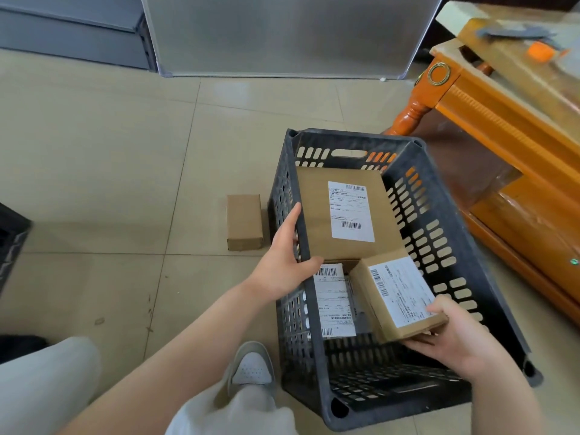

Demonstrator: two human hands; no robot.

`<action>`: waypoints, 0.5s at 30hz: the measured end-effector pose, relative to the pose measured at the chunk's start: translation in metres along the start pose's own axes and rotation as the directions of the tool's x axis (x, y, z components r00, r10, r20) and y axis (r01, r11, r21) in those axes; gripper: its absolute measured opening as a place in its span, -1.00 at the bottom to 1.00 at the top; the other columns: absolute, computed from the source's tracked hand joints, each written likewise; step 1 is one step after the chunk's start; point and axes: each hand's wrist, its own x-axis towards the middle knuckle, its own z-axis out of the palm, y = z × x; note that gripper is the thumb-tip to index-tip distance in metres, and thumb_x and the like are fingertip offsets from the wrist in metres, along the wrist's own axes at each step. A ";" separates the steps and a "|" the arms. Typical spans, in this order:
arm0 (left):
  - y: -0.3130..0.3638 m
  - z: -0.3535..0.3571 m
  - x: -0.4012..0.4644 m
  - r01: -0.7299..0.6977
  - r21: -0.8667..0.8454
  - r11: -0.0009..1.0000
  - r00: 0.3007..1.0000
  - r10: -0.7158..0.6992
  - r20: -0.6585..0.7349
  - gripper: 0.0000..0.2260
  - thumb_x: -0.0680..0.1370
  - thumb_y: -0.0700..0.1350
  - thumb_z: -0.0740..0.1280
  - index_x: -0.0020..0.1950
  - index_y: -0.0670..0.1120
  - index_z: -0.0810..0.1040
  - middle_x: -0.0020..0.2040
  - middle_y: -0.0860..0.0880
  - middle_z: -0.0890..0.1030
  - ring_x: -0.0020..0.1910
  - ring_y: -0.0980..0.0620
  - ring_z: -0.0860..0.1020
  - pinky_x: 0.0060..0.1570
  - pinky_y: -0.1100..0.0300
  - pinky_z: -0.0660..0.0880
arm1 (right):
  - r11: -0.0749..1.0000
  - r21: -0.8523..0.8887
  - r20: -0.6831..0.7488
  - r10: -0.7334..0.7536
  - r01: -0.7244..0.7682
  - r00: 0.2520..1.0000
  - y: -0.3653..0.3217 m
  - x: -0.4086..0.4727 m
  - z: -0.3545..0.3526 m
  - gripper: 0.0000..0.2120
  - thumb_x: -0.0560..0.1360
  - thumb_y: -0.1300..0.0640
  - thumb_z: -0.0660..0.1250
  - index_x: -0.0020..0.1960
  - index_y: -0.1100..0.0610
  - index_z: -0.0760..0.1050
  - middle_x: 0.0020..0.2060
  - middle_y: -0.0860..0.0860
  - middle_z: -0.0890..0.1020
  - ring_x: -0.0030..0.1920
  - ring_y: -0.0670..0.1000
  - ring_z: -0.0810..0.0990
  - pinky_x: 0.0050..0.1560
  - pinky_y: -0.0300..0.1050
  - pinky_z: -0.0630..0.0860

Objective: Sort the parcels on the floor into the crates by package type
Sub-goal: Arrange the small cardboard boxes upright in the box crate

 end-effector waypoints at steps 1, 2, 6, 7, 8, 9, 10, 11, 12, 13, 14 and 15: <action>-0.001 0.000 0.000 -0.003 -0.002 1.000 1.000 0.003 0.001 -0.13 0.52 -0.12 0.43 0.57 0.27 -0.10 0.50 0.22 0.23 0.23 0.48 0.34 0.03 0.54 0.37 | 1.000 -0.018 0.000 0.018 -0.018 1.000 0.002 0.000 -0.002 -0.63 0.51 0.27 0.18 0.30 0.13 0.48 0.10 0.23 0.69 0.19 0.27 0.61 0.23 0.28 0.52; -0.002 0.000 0.001 -0.007 -0.004 1.000 1.000 0.007 0.000 -0.13 0.52 -0.12 0.43 0.57 0.28 -0.10 0.51 0.21 0.23 0.26 0.42 0.36 0.09 0.51 0.36 | 0.999 -0.039 0.000 0.037 -0.037 0.999 0.005 0.000 -0.002 -0.61 0.50 0.28 0.17 0.30 0.14 0.48 0.08 0.23 0.70 0.19 0.28 0.61 0.23 0.30 0.52; -0.004 0.000 0.002 -0.019 -0.019 1.000 1.000 0.019 -0.003 -0.13 0.53 -0.11 0.43 0.57 0.28 -0.10 0.52 0.19 0.23 0.36 0.19 0.34 0.27 0.26 0.35 | 0.995 -0.049 0.000 0.088 -0.088 0.996 0.013 0.009 0.008 -0.59 0.50 0.28 0.16 0.32 0.13 0.47 0.14 0.27 0.65 0.20 0.29 0.60 0.14 0.30 0.57; -0.004 0.000 0.002 -0.022 -0.021 1.000 1.000 0.022 -0.003 -0.13 0.52 -0.11 0.44 0.57 0.29 -0.10 0.52 0.20 0.23 0.37 0.18 0.34 0.28 0.24 0.35 | 0.995 -0.037 -0.006 0.092 -0.092 0.996 0.014 0.012 0.012 -0.59 0.52 0.28 0.15 0.34 0.11 0.45 0.17 0.27 0.64 0.20 0.29 0.59 0.14 0.31 0.56; -0.005 0.000 0.002 -0.025 -0.020 0.999 1.000 0.025 -0.005 -0.14 0.52 -0.10 0.44 0.56 0.31 -0.09 0.52 0.20 0.23 0.38 0.17 0.34 0.32 0.20 0.36 | 0.995 -0.027 -0.013 0.091 -0.091 0.996 0.015 0.015 0.017 -0.59 0.53 0.27 0.14 0.35 0.10 0.45 0.18 0.26 0.63 0.21 0.28 0.59 0.15 0.32 0.56; -0.006 0.000 0.002 -0.028 -0.021 0.999 1.000 0.028 -0.007 -0.14 0.52 -0.09 0.44 0.56 0.32 -0.08 0.52 0.20 0.24 0.39 0.16 0.34 0.36 0.15 0.37 | 0.996 -0.012 -0.015 0.086 -0.087 0.996 0.016 0.018 0.022 -0.59 0.54 0.27 0.14 0.36 0.09 0.44 0.19 0.25 0.62 0.21 0.27 0.58 0.15 0.33 0.57; -0.007 0.000 0.002 -0.032 -0.023 0.999 0.999 0.032 -0.008 -0.14 0.51 -0.09 0.44 0.55 0.34 -0.07 0.51 0.20 0.25 0.40 0.15 0.34 0.39 0.08 0.37 | 0.997 0.005 -0.018 0.080 -0.080 0.997 0.017 0.021 0.026 -0.60 0.55 0.27 0.14 0.36 0.09 0.43 0.21 0.24 0.60 0.22 0.27 0.57 0.14 0.33 0.57; -0.008 0.000 0.003 -0.034 -0.026 0.999 0.999 0.034 -0.009 -0.14 0.51 -0.08 0.45 0.54 0.34 -0.07 0.51 0.20 0.25 0.41 0.13 0.34 0.41 0.04 0.36 | 0.997 0.024 -0.019 0.077 -0.076 0.997 0.018 0.024 0.030 -0.61 0.56 0.27 0.14 0.36 0.09 0.43 0.22 0.24 0.59 0.22 0.26 0.56 0.13 0.33 0.57; -0.008 0.000 0.003 -0.037 -0.030 0.999 0.999 0.036 -0.009 -0.14 0.51 -0.08 0.45 0.55 0.34 -0.06 0.51 0.20 0.26 0.42 0.12 0.34 0.42 0.02 0.36 | 0.997 0.037 -0.028 0.076 -0.075 0.997 0.019 0.026 0.034 -0.62 0.56 0.27 0.13 0.35 0.09 0.42 0.22 0.23 0.57 0.23 0.25 0.55 0.12 0.33 0.58; -0.009 0.000 0.003 -0.038 -0.036 0.999 0.999 0.038 -0.008 -0.14 0.51 -0.08 0.45 0.55 0.33 -0.06 0.51 0.20 0.26 0.43 0.12 0.34 0.42 0.01 0.35 | 0.996 0.041 -0.037 0.077 -0.076 0.996 0.019 0.027 0.037 -0.63 0.57 0.28 0.13 0.34 0.09 0.42 0.21 0.23 0.56 0.22 0.25 0.54 0.11 0.32 0.58; -0.010 0.000 0.004 -0.040 -0.044 0.998 0.999 0.040 -0.007 -0.14 0.51 -0.09 0.45 0.56 0.32 -0.06 0.51 0.21 0.26 0.44 0.11 0.33 0.41 0.04 0.36 | 0.996 0.034 -0.051 0.078 -0.077 0.996 0.019 0.029 0.039 -0.63 0.57 0.29 0.13 0.34 0.09 0.41 0.20 0.23 0.56 0.21 0.24 0.54 0.11 0.32 0.58; -0.011 0.000 0.004 -0.042 -0.051 0.998 0.999 0.042 -0.006 -0.14 0.51 -0.11 0.45 0.56 0.31 -0.06 0.51 0.21 0.26 0.44 0.12 0.33 0.39 0.10 0.38 | 0.996 0.024 -0.061 0.082 -0.081 0.995 0.018 0.029 0.039 -0.64 0.58 0.30 0.12 0.34 0.09 0.40 0.19 0.23 0.55 0.21 0.24 0.54 0.12 0.33 0.57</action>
